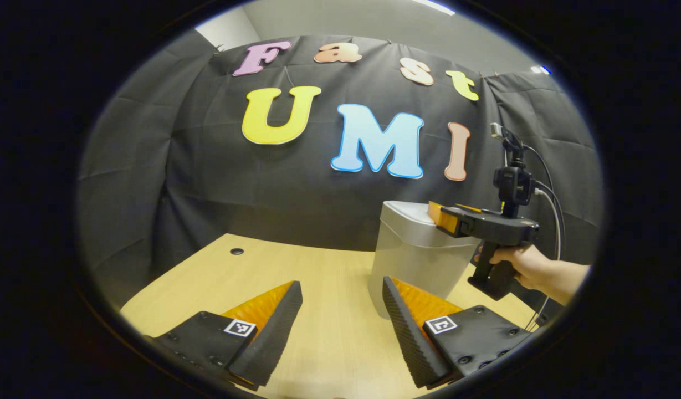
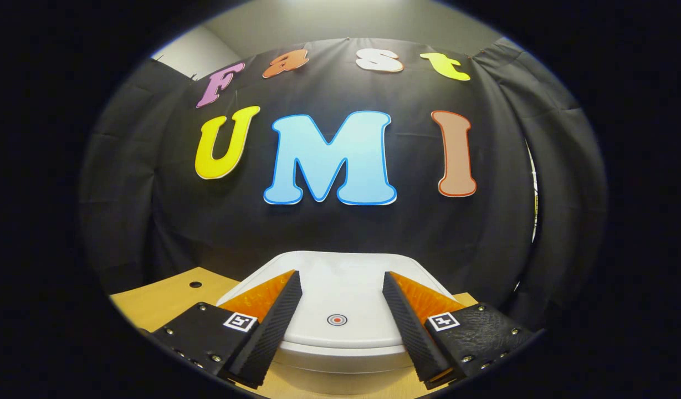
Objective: Press the lid of the desktop garbage bin to open it, pick up the crumpled paper on the desktop and throw it into the bin, then pick up the pop can on the desktop and drop it into the bin, and finally close the garbage bin lid.
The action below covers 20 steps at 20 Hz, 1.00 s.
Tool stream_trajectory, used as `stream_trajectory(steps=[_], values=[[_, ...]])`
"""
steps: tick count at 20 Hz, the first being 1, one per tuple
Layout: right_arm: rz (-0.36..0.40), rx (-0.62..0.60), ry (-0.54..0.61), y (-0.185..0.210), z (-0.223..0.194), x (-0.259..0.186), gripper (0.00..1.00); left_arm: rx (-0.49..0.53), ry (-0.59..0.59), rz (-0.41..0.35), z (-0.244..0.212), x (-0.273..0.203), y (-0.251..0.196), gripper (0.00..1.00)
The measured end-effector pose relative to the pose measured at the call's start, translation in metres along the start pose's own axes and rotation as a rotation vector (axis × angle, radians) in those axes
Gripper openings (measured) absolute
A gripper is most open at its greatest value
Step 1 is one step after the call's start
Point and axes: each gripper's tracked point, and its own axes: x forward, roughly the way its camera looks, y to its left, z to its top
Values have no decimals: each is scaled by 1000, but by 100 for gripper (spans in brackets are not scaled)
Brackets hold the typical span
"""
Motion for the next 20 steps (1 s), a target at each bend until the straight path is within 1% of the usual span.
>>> stream_trajectory(steps=[4,9,11,14,16,20], values=[[1,4,-10,1,2,0,96,1,-20,-1,6,-3,-3,96],[5,33,30,0,7,-1,95,9,-41,18,15,-8,-4,96],[0,13,73,-2,8,-5,94,15,-45,34,18,-8,-3,96],[-24,-64,66,-8,16,-16,94,21,-50,58,22,-10,-4,95],[-8,-92,59,-7,20,-25,94,20,-51,75,23,-9,-5,96],[41,-60,55,-9,25,-53,94,25,-54,109,23,-8,-13,95]])
